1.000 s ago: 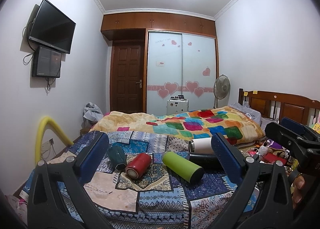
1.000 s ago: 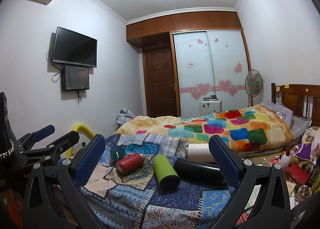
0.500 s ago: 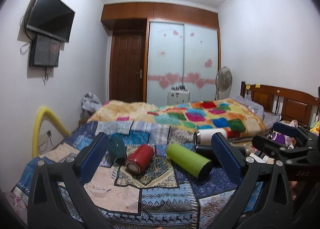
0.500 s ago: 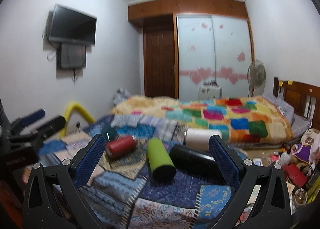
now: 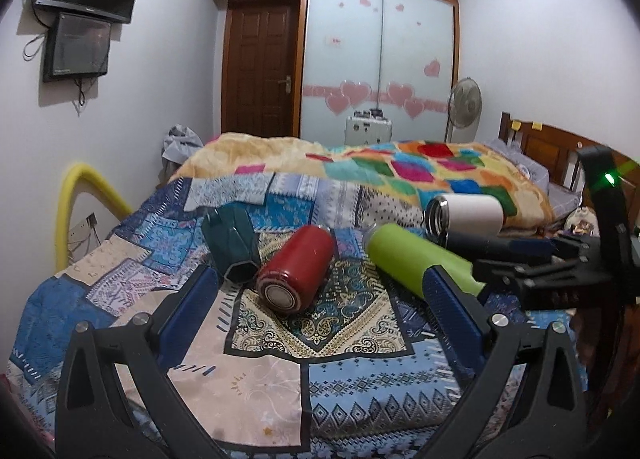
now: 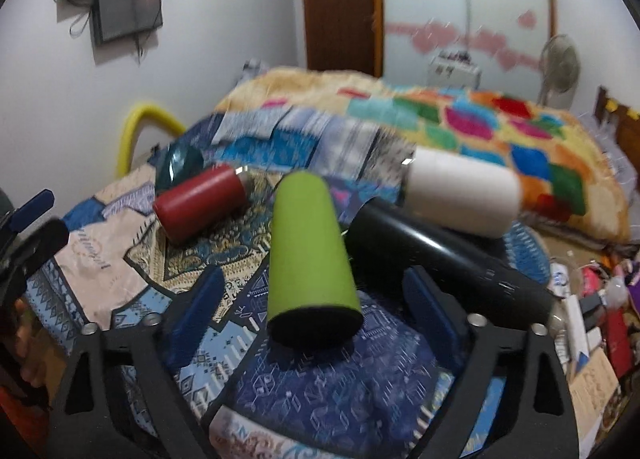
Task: Flip cup upright
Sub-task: 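Move the right gripper down onto the lying lime-green bottle, then close the right gripper around the lime-green bottle's body, then lift and rotate the lime-green bottle upright with the right gripper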
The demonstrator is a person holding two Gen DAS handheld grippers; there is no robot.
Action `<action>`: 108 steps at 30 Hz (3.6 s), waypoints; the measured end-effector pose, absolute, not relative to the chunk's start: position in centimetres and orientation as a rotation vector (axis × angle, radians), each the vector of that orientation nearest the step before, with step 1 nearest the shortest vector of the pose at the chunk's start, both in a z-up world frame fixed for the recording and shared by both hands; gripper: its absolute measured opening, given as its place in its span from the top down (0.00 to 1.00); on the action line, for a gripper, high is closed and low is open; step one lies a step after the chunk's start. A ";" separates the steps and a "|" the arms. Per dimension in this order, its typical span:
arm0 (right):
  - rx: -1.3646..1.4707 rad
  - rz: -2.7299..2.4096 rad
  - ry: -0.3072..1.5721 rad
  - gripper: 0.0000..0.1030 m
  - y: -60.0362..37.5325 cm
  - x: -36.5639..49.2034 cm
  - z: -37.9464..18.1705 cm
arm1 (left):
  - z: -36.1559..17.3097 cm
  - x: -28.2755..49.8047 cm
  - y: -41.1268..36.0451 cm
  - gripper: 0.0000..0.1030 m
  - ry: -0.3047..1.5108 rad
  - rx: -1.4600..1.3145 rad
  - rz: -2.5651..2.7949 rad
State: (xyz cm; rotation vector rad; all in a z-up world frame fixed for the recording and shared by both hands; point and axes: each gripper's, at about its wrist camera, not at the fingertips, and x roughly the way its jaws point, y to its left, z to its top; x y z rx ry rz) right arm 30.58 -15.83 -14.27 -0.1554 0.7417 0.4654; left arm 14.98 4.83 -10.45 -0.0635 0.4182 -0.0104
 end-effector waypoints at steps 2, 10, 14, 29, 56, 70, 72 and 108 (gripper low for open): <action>-0.172 0.497 0.796 0.25 -15.2 31.9 -14.8 | -11.1 15.9 4.8 0.00 0.433 -0.057 -0.019; -0.263 0.548 0.954 0.36 -13.0 35.1 -16.6 | -12.1 17.2 4.2 0.00 0.454 -0.047 -0.058; -0.291 0.547 1.003 0.36 -12.5 36.1 -17.1 | -12.5 17.4 4.4 0.00 0.457 -0.057 -0.069; -0.306 0.580 1.161 0.37 -9.3 38.4 -19.8 | -14.4 17.5 5.5 0.00 0.500 -0.094 -0.060; -0.274 0.610 0.952 0.40 -10.0 29.5 -15.3 | -11.5 12.9 5.6 0.00 0.439 -0.087 -0.009; -0.251 0.630 0.976 0.40 -10.0 28.2 -18.6 | -11.8 11.1 5.9 0.00 0.476 -0.082 0.013; -0.271 0.622 0.981 0.40 -9.8 28.5 -19.0 | -12.1 11.3 5.9 0.00 0.483 -0.083 0.016; -0.246 0.468 0.802 0.36 -19.3 28.7 -16.6 | -12.2 19.4 -0.4 0.00 0.707 -0.045 -0.118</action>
